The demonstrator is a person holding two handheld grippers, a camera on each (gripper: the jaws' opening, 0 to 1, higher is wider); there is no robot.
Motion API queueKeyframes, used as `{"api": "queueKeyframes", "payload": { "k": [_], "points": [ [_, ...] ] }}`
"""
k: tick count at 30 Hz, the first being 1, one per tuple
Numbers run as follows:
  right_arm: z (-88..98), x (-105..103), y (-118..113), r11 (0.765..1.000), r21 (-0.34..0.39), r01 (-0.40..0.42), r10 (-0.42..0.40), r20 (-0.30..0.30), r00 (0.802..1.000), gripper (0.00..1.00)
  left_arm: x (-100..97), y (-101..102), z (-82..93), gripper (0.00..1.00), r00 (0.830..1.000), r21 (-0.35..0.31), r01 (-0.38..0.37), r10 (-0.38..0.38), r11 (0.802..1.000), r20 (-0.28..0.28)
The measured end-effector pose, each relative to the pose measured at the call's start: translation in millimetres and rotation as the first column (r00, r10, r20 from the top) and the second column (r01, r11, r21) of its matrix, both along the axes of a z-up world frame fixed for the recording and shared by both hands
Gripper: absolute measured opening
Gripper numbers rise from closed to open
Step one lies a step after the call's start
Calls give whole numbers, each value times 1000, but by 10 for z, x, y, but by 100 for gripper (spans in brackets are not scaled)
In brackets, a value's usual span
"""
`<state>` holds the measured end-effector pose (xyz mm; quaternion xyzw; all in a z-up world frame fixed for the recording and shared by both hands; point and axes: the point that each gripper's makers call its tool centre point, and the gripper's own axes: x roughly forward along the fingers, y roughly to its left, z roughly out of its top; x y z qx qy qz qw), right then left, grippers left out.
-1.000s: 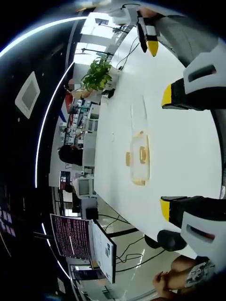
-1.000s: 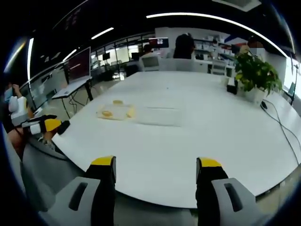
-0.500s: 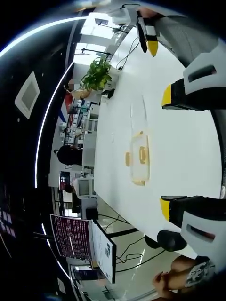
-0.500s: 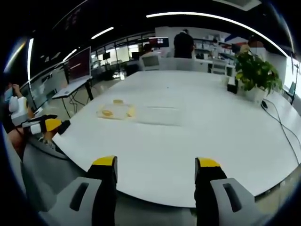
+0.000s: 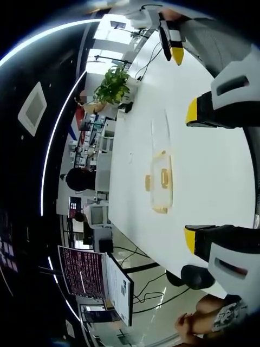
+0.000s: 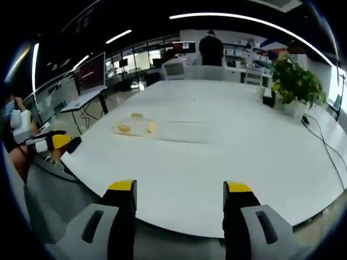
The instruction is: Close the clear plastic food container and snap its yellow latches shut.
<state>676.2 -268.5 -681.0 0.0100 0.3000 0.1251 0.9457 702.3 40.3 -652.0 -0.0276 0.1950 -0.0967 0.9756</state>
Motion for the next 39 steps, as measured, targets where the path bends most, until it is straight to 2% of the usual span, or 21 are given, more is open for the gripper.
{"api": "queueKeyframes", "payload": {
  "k": [27, 30, 39],
  "points": [
    [-19, -12, 18, 1000, -13, -21, 21, -10, 1000, 63, -5, -15, -24, 70, 1000, 7, 10, -10, 1000, -13],
    [10, -7, 0, 1000, 5, -8, 8, -3, 1000, 62, 1, 13, -15, 69, 1000, -8, -7, 6, 1000, -18],
    [12, -18, -8, 999, 43, 6, -5, -33, 999, 62, -1, 21, -49, 68, 998, -28, -18, 17, 999, -59]
  ]
}}
